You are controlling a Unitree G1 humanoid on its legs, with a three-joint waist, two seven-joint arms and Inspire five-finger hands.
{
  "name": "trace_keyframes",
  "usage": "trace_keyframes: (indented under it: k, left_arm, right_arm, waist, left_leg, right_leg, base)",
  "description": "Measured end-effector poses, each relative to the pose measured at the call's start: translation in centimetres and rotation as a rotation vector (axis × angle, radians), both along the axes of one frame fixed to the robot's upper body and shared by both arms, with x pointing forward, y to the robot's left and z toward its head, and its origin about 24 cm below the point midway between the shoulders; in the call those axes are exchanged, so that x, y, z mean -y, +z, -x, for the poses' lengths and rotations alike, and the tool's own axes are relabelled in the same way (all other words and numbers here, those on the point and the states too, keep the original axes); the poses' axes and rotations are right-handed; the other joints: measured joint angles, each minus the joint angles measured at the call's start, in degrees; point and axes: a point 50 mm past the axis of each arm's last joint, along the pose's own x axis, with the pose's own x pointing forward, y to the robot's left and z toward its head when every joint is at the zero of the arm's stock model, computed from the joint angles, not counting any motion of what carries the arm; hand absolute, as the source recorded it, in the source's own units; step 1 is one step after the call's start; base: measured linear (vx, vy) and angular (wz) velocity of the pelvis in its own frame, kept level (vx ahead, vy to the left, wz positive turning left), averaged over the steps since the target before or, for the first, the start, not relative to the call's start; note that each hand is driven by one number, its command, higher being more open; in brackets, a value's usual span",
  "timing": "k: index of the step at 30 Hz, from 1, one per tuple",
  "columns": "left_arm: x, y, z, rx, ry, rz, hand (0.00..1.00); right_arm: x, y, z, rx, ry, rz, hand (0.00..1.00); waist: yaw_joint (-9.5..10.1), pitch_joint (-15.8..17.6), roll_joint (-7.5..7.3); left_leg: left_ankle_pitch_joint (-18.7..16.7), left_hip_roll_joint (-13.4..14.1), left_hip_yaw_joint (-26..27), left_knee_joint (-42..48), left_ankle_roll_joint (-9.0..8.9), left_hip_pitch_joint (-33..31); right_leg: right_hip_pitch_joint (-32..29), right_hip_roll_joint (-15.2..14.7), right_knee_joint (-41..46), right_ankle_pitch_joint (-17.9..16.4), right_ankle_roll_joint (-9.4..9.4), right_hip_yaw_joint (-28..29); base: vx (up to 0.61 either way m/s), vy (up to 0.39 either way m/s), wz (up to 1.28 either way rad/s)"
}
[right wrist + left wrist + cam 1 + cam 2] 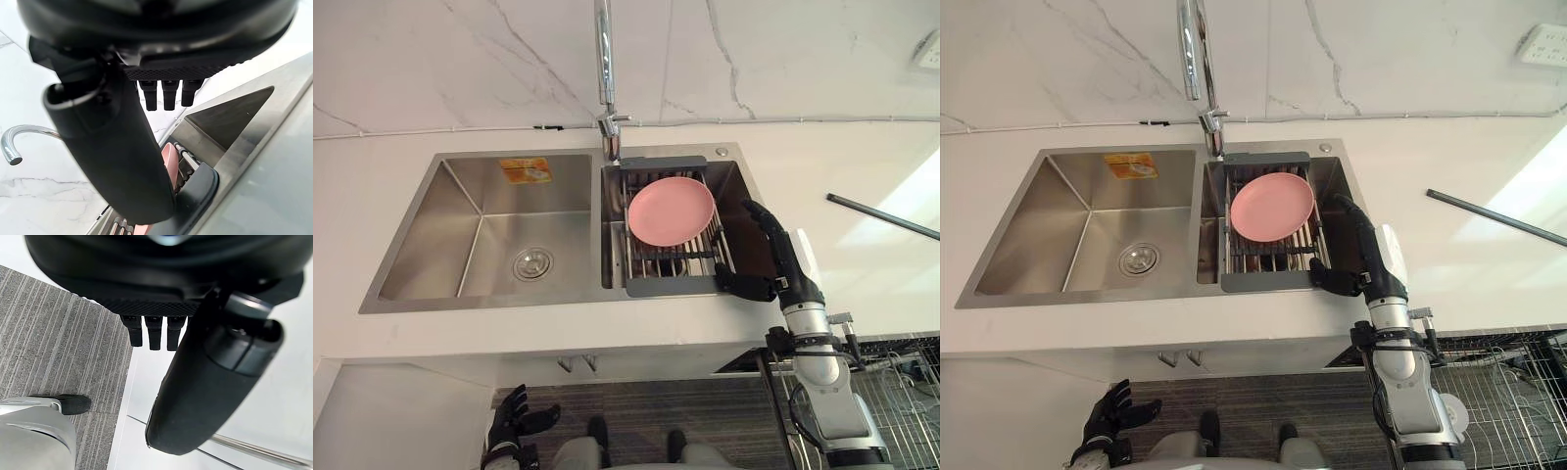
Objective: Walk over to the sink, pick up the cup, carry it to the dishwasher, place the cup inside the dishwasher, then close the dishwasher door
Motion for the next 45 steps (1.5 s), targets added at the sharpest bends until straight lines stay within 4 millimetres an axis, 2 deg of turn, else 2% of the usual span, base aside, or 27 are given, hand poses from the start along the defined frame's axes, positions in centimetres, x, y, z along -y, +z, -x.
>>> trace_keyframes:
  k: [6, 9, 13, 21, 28, 31, 39, 45]
  left_arm:
    - [0.1, -0.1, 0.3, -0.007, -0.004, 0.009, 0.90]
    - [0.7, -0.3, 0.5, -0.016, -0.028, 0.028, 0.90]
    - [1.5, -0.7, 1.5, -0.046, -0.058, 0.050, 0.90]
    - [1.4, -1.0, 2.6, -0.077, -0.050, 0.061, 0.90]
    - [1.3, -1.0, 2.6, -0.081, -0.055, 0.057, 0.90]
    - [1.1, -0.9, 2.6, -0.081, -0.062, 0.050, 0.90]
    - [1.0, -0.8, 2.4, -0.076, -0.076, 0.043, 0.90]
    - [1.1, -0.6, 1.4, -0.051, -0.094, 0.039, 0.90]
  right_arm:
    - [0.2, 0.1, 0.0, 0.003, -0.014, 0.022, 0.90]
    - [0.7, 0.1, 0.0, 0.002, -0.050, 0.027, 0.90]
    - [0.9, 0.6, 0.0, 0.030, -0.069, 0.035, 0.90]
    - [1.6, 1.1, -0.3, 0.031, -0.078, 0.124, 0.90]
    - [1.9, 1.4, -2.2, 0.009, -0.054, 0.295, 0.90]
    - [1.7, 1.3, -2.9, 0.002, -0.044, 0.351, 0.90]
    - [1.3, 2.1, -4.4, 0.016, -0.021, 0.437, 0.90]
    - [0.8, 2.9, -5.7, 0.031, -0.004, 0.523, 0.90]
  waist:
    - [0.16, -0.3, 0.35]
    - [1.05, -0.5, 0.47]
    - [1.37, -1.5, 0.48]
    - [1.62, -1.5, 0.40]
    - [1.70, -1.3, -0.07]
    - [1.76, -0.9, -0.73]
    - [1.93, -0.4, -1.27]
    - [2.57, 2.1, -1.54]
  left_leg:
    - [0.0, -0.1, -0.2, -0.1, 0.01, 0.1]
    - [0.3, -0.2, -0.4, -1.0, 0.01, 1.2]
    - [1.8, -0.6, -1.0, -3.8, 0.09, 1.9]
    - [3.5, -0.9, -1.7, -6.6, 0.15, 2.7]
    - [4.8, -1.0, -2.1, -8.3, 0.18, 2.4]
    - [4.8, -1.1, -2.2, -8.4, 0.19, 2.2]
    - [4.8, -1.5, -3.0, -8.3, 0.30, 1.3]
    - [4.8, -1.5, -3.2, -8.1, 0.30, 1.2]
  right_leg:
    - [0.2, -0.3, 0.0, 0.0, 0.01, -0.3]
    - [1.1, -0.4, -0.1, 0.0, 0.04, -0.7]
    - [1.1, -0.6, -0.6, 0.0, 0.07, -1.5]
    - [1.2, -0.7, -0.6, 0.0, 0.11, -2.2]
    - [-0.1, -0.8, -0.3, -0.1, 0.20, -2.9]
    - [-0.2, -0.9, -0.1, -0.2, 0.27, -3.0]
    - [-1.0, -1.2, 0.0, -0.2, 0.33, -3.5]
    - [-1.0, -1.1, 0.2, -0.2, 0.33, -3.6]
  base:
    - [0.00, 0.000, 0.01]
    - [0.00, -0.003, 0.05]
    - [0.00, -0.016, 0.09]
    - [-0.01, -0.010, 0.05]
    - [-0.02, -0.005, 0.03]
    - [0.01, 0.000, 0.01]
    - [0.01, 0.003, 0.04]
    - [0.00, -0.001, 0.01]
